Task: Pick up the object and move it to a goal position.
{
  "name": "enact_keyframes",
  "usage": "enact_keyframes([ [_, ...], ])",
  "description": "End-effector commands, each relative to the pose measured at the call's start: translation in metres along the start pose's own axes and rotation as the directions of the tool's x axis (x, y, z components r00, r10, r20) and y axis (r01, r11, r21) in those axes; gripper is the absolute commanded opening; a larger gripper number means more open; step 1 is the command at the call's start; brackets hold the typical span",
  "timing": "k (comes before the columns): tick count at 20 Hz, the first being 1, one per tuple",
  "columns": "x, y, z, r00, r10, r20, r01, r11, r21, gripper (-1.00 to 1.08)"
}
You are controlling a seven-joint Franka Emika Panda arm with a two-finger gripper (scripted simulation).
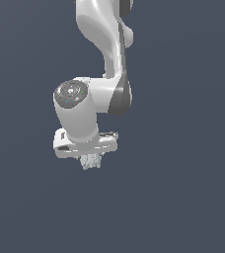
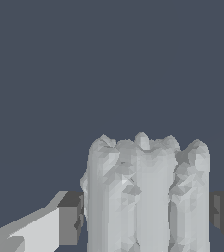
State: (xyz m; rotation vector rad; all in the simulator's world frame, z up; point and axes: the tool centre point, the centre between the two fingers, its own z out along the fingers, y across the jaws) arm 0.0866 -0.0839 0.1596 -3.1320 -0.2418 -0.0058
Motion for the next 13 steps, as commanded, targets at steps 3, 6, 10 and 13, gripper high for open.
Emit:
enact_keyframes([
  [3,0.006,0.019,-0.016,1.0,-0.001,0.002,0.001,1.0,0.0,-1.0],
  [6,0.009,0.027,-0.022,1.0,-0.001,0.003,0.001,1.0,0.0,-1.0],
  [10,0.012,0.032,-0.026,1.0,-0.001,0.003,0.001,1.0,0.0,-1.0],
  [13,0.012,0.033,-0.027,1.0,-0.001,0.003,0.001,1.0,0.0,-1.0],
])
